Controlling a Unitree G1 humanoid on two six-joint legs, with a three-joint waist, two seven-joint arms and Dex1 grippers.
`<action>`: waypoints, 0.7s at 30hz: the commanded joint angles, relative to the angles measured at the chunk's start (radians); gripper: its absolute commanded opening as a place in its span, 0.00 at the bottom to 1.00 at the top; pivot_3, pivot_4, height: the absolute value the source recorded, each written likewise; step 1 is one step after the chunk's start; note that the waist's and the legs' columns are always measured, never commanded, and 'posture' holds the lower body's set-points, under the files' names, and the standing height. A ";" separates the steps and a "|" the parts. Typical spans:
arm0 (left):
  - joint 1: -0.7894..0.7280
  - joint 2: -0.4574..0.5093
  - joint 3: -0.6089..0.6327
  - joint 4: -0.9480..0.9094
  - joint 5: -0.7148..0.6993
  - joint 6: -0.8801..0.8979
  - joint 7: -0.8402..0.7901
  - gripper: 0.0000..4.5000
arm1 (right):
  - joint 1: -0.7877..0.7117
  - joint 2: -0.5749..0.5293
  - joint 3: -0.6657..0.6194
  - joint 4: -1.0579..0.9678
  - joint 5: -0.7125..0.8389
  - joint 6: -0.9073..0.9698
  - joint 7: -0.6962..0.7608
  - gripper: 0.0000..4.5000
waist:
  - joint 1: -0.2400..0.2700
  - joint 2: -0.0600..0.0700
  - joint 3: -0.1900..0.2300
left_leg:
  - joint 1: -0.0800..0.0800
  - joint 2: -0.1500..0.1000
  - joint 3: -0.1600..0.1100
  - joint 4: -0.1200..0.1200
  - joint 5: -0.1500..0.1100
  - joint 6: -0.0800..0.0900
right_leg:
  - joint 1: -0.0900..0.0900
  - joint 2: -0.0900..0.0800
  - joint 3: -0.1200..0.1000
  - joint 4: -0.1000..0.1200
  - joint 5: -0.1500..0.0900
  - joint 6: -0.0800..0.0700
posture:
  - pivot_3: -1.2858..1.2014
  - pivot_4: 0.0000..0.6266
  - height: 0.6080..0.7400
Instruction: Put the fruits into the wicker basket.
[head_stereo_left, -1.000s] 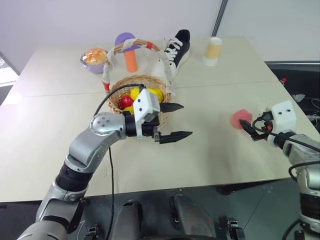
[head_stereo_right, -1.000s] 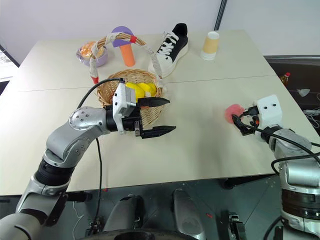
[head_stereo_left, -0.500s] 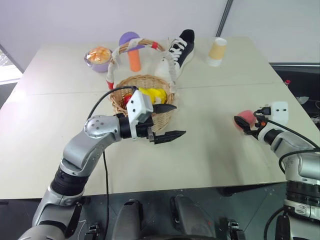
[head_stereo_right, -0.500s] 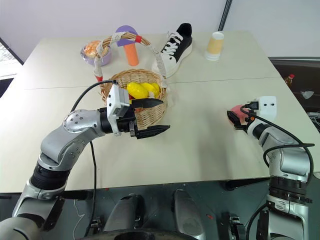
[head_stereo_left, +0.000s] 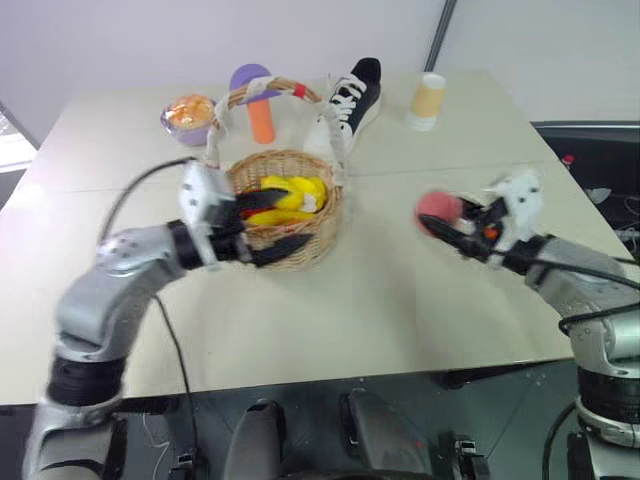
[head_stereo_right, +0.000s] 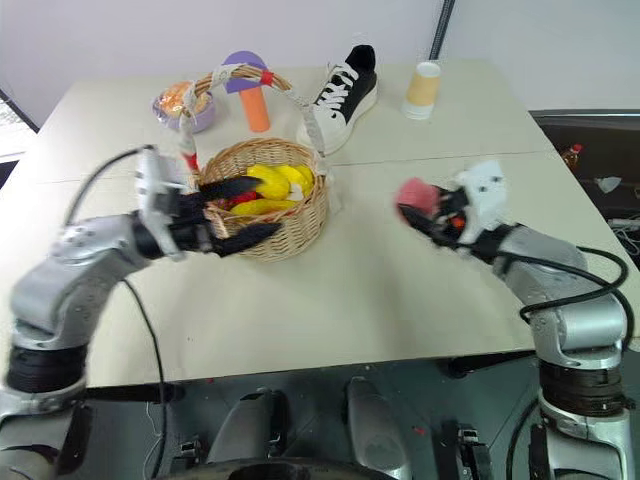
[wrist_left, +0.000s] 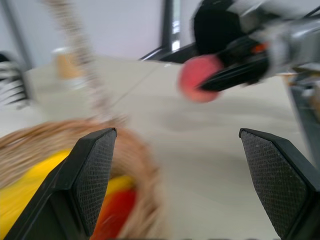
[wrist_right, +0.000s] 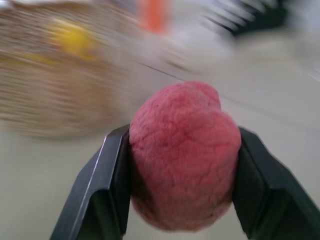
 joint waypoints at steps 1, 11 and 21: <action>0.060 0.069 0.100 0.000 0.000 -0.011 -0.020 0.94 | -0.175 0.126 0.140 0.032 -0.033 0.002 -0.074 0.46 | -0.007 0.000 0.000 | 0.000 0.000 0.000 0.000 0.000 0.000 | 0.000 0.000 0.000 0.000 0.000 0.000 | 0.52 0.24 1.00; 0.158 0.050 0.146 -0.128 -0.032 0.000 0.083 0.94 | -0.405 0.459 0.325 0.435 -0.252 -0.083 -0.285 0.57 | 0.021 -0.002 -0.001 | -0.006 -0.001 0.000 0.000 0.000 -0.001 | -0.003 -0.008 -0.001 -0.001 0.000 0.000 | 0.52 0.24 1.00; 0.143 0.041 0.116 -0.128 -0.042 0.003 0.114 0.94 | -0.270 0.331 0.291 0.172 -0.172 -0.184 -0.057 0.99 | 0.022 -0.002 -0.001 | -0.005 0.000 0.000 0.000 0.000 0.000 | -0.003 -0.006 -0.002 -0.001 0.000 0.000 | 0.52 0.24 1.00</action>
